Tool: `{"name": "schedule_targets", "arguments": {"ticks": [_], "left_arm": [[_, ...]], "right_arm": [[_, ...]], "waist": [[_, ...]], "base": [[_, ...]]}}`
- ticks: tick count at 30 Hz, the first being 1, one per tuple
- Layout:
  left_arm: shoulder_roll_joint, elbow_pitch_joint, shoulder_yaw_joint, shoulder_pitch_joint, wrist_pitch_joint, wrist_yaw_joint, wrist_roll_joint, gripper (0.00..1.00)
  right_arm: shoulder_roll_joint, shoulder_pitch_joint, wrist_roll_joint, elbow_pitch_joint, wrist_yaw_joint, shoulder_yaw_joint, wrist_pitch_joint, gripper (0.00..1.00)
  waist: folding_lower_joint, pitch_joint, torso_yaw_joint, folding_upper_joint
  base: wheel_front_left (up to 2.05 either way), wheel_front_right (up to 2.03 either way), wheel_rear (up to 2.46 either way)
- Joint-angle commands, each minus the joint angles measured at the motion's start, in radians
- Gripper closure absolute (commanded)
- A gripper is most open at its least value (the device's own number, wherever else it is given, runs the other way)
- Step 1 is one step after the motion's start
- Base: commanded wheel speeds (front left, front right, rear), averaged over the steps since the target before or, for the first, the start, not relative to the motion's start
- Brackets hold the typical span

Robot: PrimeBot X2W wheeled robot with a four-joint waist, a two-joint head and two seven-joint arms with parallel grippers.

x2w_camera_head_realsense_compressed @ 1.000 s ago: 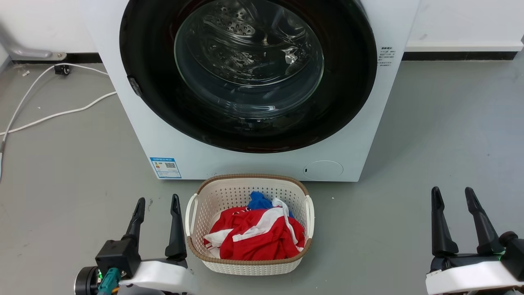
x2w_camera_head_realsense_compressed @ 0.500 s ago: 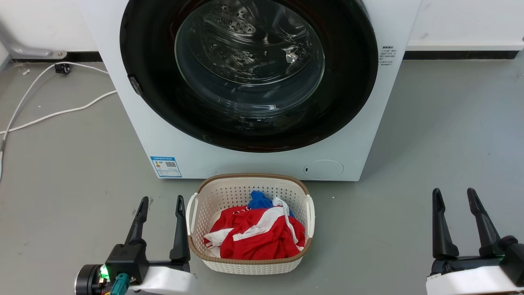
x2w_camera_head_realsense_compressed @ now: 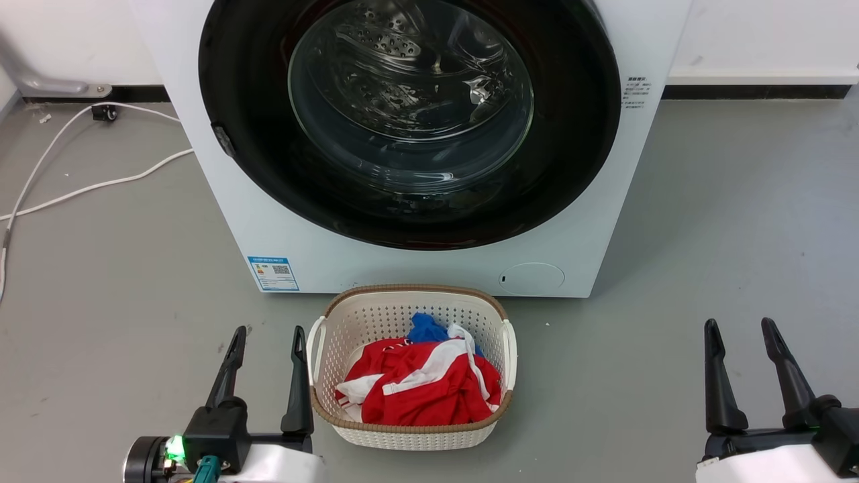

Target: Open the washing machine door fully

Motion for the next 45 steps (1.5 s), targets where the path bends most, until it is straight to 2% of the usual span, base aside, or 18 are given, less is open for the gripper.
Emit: {"name": "schedule_targets", "arguments": {"ticks": [1, 8, 31, 32, 33, 37, 40, 45], "left_arm": [[-0.002, 0.004, 0.004, 0.003, -0.005, -0.004, -0.007, 0.0], [-0.004, 0.014, 0.012, 0.006, -0.004, -0.01, -0.018, 0.0], [-0.004, 0.038, 0.005, 0.006, -0.004, 0.008, -0.017, 0.0], [-0.004, 0.039, 0.006, 0.007, -0.004, 0.008, -0.017, 0.0], [-0.004, 0.04, 0.006, 0.007, -0.004, 0.008, -0.017, 0.0], [-0.004, 0.041, 0.008, 0.008, -0.004, 0.007, -0.017, 0.0], [-0.004, 0.043, 0.008, 0.009, -0.004, 0.006, -0.017, 0.0], [-0.004, 0.045, 0.008, 0.009, -0.004, 0.004, -0.02, 0.0]], "right_arm": [[0.0, 0.004, 0.006, 0.005, 0.0, -0.001, -0.002, 0.0], [0.0, 0.001, 0.023, 0.02, 0.0, -0.002, -0.002, 0.0], [0.0, 0.001, 0.027, 0.041, 0.0, 0.011, -0.002, 0.0], [0.0, 0.001, 0.028, 0.042, 0.0, 0.011, -0.002, 0.56], [0.0, 0.0, 0.029, 0.043, 0.0, 0.011, -0.002, 1.0], [0.0, -0.003, 0.066, 0.043, 0.0, 0.017, -0.002, 1.0], [0.0, -0.007, 0.178, 0.05, 0.0, 0.03, -0.002, 1.0], [0.0, -0.026, 0.632, 0.084, 0.0, 0.025, -0.002, 1.0]], "waist": [[0.0, 0.001, 0.001, 0.0], [0.0, 0.0, 0.0, 0.0], [0.0, 0.005, 0.001, 0.0], [0.0, 0.005, 0.0, 0.0], [0.0, 0.004, 0.0, 0.0], [0.0, 0.003, -0.001, 0.0], [0.0, 0.002, -0.001, 0.0], [0.0, 0.001, -0.004, 0.0]], "base": [[0.0, 0.0, 0.0], [0.0, 0.0, 0.0], [0.0, 0.0, 0.0], [0.0, 0.0, 0.0], [0.0, 0.0, 0.0], [0.0, 0.0, 0.0], [0.0, 0.0, 0.0], [0.0, 0.0, 0.0]]}}
